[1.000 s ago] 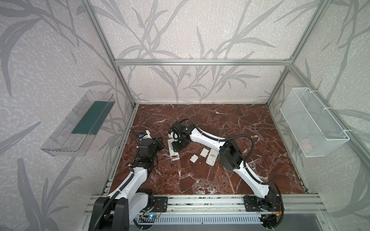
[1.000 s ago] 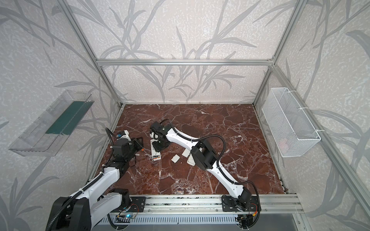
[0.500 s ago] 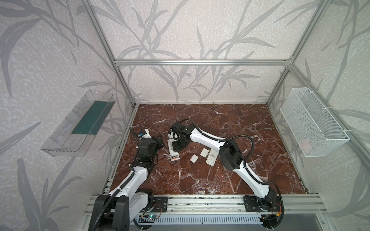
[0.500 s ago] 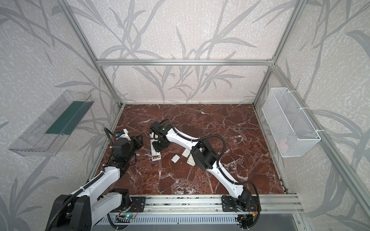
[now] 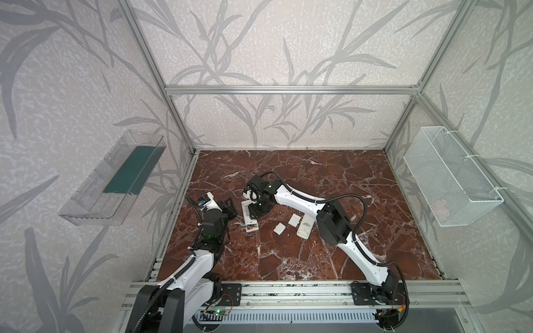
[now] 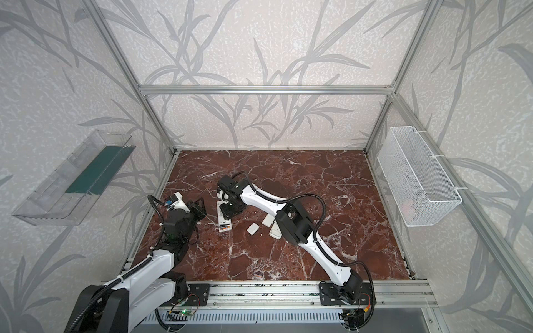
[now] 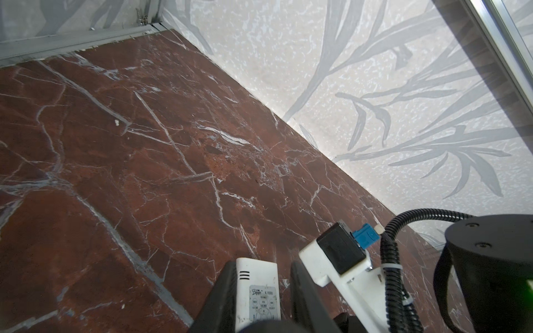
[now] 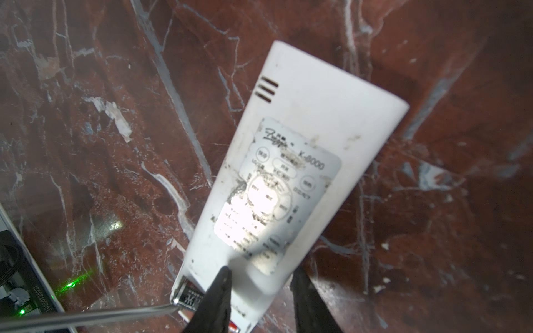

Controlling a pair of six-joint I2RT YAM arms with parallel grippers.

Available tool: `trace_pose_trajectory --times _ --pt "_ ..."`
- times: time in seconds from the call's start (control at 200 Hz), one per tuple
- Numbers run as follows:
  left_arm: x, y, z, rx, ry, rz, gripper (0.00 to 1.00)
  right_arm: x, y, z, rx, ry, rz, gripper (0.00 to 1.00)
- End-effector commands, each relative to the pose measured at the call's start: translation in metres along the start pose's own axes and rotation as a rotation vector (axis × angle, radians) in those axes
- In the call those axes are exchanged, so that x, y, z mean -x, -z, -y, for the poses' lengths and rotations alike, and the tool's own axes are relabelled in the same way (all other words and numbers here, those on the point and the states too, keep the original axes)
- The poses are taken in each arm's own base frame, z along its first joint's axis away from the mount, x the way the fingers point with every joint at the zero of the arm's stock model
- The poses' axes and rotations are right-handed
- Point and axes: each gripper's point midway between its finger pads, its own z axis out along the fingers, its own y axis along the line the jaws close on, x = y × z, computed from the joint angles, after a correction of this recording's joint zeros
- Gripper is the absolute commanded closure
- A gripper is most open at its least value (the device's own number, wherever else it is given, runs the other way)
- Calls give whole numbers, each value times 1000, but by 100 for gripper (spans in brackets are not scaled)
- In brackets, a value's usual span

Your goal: Unload the batteries from the remote control

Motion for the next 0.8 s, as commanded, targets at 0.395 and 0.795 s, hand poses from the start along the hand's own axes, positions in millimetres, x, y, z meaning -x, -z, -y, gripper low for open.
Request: trace_pose_trajectory --times 0.395,0.795 --pt "21 -3 51 -134 21 70 100 -86 -63 16 -41 -55 -265 65" --pt "21 -1 8 45 -28 37 100 -87 -61 18 -47 -51 -262 65"
